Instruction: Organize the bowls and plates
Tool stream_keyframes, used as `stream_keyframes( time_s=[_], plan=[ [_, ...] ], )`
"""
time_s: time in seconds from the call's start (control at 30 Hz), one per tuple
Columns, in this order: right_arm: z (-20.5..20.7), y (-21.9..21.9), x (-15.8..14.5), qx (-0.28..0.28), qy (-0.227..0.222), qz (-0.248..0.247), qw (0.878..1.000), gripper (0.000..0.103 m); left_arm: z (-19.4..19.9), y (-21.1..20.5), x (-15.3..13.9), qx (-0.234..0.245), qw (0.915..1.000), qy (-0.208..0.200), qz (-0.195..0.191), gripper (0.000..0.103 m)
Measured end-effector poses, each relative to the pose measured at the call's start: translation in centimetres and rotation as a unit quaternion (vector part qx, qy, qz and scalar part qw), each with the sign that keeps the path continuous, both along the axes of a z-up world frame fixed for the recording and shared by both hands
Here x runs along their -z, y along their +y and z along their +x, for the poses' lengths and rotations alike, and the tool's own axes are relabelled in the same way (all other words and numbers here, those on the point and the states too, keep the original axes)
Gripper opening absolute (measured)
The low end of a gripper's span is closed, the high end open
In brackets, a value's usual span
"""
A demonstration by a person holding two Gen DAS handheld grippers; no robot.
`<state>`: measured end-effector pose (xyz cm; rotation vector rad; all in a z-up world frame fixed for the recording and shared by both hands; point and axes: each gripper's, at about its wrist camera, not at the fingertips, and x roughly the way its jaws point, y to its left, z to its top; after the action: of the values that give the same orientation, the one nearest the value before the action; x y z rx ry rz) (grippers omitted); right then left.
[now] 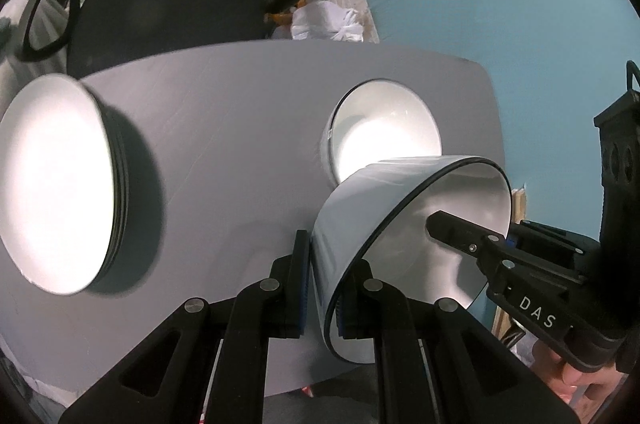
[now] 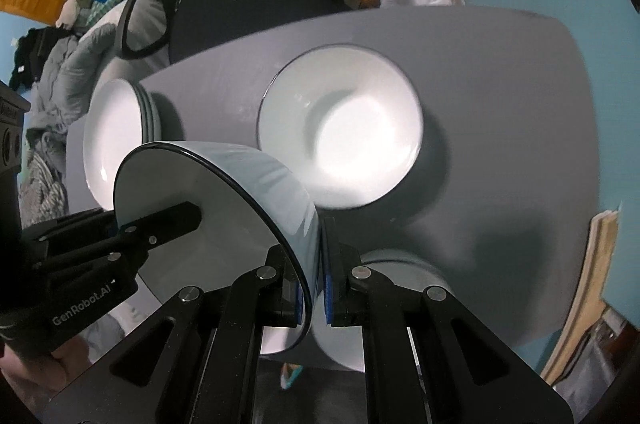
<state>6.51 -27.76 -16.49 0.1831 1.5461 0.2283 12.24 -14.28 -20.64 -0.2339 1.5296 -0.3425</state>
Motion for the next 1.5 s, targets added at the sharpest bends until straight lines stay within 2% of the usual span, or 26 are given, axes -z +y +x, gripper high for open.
stream_keyframes(
  time_s=[0.2, 0.47, 1.03, 1.17, 1.5],
  plan=[
    [1.6, -0.9, 0.0, 0.011, -0.005, -0.002, 1.000, 0.008, 2.1, -0.6, -0.3, 0.017, 0.9997, -0.012, 0.015, 0.010],
    [3.2, -3.6, 0.4, 0.016, 0.002, -0.008, 1.000, 0.008, 4.2, -2.6, 1.5, 0.031, 0.9988, -0.007, 0.037, 0.010],
    [4.6, -4.6, 2.5, 0.014, 0.028, -0.006, 0.999, 0.008, 5.2, -4.0, 3.1, 0.060, 0.9953, 0.016, 0.075, 0.010],
    [4.8, -5.0, 2.7, 0.019, 0.040, 0.007, 0.999, 0.008, 5.7, -3.9, 3.2, 0.055, 0.9956, 0.024, 0.072, 0.010],
    [5.2, -5.9, 2.7, 0.040, 0.075, 0.043, 0.995, 0.018, 6.0, -4.3, 3.0, 0.060, 0.9935, 0.036, 0.090, 0.012]
  ],
)
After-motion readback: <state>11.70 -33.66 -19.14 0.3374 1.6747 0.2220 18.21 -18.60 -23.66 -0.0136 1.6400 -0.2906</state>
